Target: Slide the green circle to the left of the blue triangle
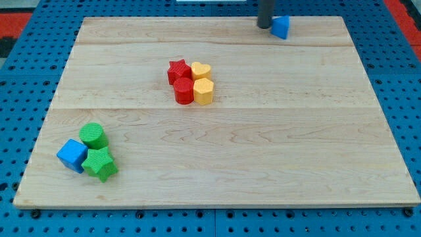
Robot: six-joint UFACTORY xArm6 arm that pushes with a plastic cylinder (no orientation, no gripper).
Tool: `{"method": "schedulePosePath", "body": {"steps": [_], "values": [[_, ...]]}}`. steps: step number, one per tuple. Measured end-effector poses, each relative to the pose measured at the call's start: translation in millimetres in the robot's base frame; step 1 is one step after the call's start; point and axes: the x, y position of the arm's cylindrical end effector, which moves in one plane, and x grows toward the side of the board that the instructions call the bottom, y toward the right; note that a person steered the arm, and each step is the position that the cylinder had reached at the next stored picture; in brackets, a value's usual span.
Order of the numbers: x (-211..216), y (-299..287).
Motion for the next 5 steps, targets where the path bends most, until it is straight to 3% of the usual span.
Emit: {"method": "schedulePosePath", "body": {"steps": [1,2,3,4,5], "values": [[16,4],[112,-4],[248,-13],[363,-78],[393,-196]]}}
